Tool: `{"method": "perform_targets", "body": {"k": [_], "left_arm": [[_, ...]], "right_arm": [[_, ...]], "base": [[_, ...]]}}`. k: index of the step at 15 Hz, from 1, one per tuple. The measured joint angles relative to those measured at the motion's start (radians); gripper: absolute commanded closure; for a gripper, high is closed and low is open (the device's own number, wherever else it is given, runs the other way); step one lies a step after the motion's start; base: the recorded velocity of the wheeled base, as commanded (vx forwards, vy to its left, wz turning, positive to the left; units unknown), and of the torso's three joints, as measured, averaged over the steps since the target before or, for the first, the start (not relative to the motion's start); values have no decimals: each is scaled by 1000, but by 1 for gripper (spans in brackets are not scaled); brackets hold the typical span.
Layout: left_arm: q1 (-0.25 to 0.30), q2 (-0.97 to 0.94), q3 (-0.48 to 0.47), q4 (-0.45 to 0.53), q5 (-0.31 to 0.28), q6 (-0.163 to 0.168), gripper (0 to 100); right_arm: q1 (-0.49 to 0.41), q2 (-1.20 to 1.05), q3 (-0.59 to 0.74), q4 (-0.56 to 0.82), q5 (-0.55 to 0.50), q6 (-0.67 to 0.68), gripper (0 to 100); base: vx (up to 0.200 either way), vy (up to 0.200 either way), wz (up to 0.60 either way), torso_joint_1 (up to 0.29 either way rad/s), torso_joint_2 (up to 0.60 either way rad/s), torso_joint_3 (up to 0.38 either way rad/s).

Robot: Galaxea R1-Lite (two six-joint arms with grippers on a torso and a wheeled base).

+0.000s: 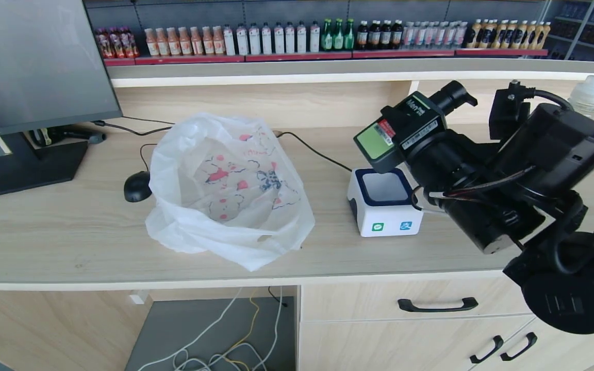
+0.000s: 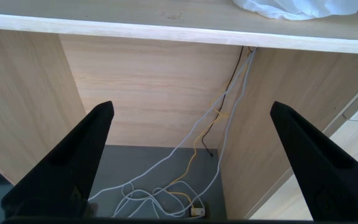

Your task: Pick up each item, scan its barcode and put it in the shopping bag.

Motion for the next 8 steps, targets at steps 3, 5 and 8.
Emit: {"method": "perform_targets", "body": {"k": [3,5,8], "left_arm": [[0,0,0,0,0,0,0],[0,0,0,0,0,0,0],[0,0,0,0,0,0,0]], "right_arm": [[-26,6,37,7,-2,99,100],[-42,9,74,8,-2,143,100],[-75,15,95,8,-1,161,100]], "base": [[0,0,0,0,0,0],[0,0,0,0,0,0],[0,0,0,0,0,0]]}}
